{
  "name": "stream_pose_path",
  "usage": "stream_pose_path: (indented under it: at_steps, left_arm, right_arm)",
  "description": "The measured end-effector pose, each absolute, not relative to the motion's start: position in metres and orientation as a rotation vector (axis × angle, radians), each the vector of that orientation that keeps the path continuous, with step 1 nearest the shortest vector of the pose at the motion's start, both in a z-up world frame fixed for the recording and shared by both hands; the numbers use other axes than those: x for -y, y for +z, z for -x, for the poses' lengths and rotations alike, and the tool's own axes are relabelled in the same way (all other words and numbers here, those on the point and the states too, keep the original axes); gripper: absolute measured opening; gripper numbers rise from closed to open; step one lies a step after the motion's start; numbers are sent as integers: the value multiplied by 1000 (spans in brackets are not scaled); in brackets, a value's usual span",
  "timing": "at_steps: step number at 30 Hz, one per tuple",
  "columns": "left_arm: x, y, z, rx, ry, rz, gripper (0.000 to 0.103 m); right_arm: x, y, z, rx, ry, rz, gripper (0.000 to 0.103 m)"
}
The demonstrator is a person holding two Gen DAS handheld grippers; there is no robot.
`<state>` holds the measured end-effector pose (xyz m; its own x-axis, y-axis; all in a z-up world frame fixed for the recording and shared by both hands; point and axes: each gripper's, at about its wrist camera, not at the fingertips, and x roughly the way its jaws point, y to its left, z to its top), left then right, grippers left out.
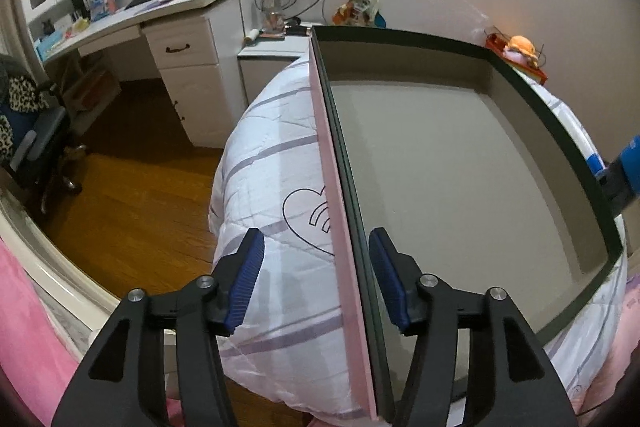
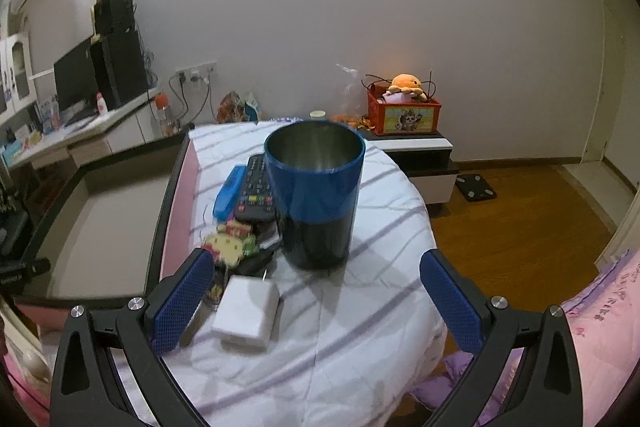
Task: Organize rigid objects
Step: 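Grasp the pink tray box rim with the left gripper while the right gripper approaches the blue cup, then grasp the blue-and-black cup with the right gripper and place it inside the tray box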
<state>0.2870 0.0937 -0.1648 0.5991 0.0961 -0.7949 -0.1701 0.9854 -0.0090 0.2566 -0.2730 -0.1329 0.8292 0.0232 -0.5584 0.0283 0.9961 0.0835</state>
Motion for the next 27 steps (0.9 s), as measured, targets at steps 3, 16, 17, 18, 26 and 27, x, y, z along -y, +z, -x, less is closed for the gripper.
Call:
stream_pose_path:
  at_steps: [3,16,17,18,26,27]
  left_arm:
    - [-98,-169,-291,-932,148,112,58]
    - [-98,-176,-294,-933,32,161,22]
    - [-96,-175,-296,-930,33,149,18]
    - [-95,-175,-296,-926,35,145,17]
    - [-93,-178,-299,-933,61,131,15]
    - [-93,-179,-298,-932,59,130,15]
  right_arm:
    - [275,-133,-266,-588,0,-100,103]
    - [277,-138,-302,-603,21,-108,94]
    - [278,-138,-303,-607,22,-109,93]
    - [279,-139,-304,-612,25,-111,88]
    - [282,-140,-310,-628,40,-116,76]
    - [281,-139,-311,-626,38,-111,76]
